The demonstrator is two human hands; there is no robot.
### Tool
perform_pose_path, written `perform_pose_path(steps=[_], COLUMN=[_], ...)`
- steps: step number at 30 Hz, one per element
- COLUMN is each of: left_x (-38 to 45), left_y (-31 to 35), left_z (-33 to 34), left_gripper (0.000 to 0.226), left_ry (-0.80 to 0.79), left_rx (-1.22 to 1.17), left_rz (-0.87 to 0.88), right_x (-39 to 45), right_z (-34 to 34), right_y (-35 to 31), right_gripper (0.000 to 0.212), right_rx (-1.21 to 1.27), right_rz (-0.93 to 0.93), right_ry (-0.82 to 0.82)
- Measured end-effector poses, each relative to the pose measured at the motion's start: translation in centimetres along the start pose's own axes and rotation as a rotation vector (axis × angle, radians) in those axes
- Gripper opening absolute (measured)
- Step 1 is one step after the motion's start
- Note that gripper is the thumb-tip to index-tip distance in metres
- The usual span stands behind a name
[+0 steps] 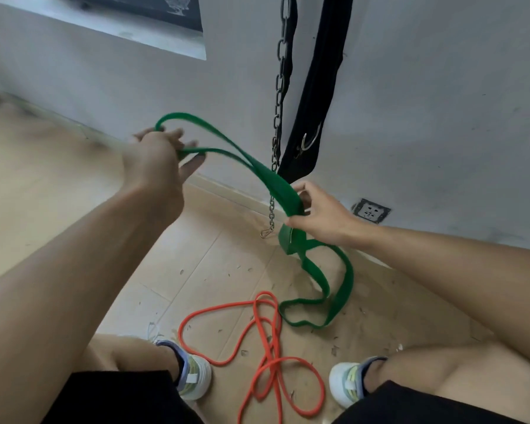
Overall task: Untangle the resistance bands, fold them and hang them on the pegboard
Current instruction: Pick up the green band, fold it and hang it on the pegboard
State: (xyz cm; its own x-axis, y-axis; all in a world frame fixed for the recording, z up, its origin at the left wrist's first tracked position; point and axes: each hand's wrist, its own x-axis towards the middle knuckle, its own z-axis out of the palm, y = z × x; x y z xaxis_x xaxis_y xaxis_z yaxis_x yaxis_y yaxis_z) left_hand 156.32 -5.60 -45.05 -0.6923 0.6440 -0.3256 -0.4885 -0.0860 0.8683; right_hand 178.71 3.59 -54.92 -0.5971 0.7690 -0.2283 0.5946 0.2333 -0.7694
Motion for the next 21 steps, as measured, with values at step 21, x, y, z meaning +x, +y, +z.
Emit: perform_pose_path(steps=[21], left_x=[-3.4], left_y=[-4.0], left_z=[0.7], left_gripper=[0.04], left_ry=[-0.723], left_rx=[1.547], left_rz=[0.45], right_x=[-4.1], right_z=[-2.4], right_y=[-5.4], right_gripper=[0.054], right_rx=[-0.01], right_rz=[-0.279], right_ry=[-0.141])
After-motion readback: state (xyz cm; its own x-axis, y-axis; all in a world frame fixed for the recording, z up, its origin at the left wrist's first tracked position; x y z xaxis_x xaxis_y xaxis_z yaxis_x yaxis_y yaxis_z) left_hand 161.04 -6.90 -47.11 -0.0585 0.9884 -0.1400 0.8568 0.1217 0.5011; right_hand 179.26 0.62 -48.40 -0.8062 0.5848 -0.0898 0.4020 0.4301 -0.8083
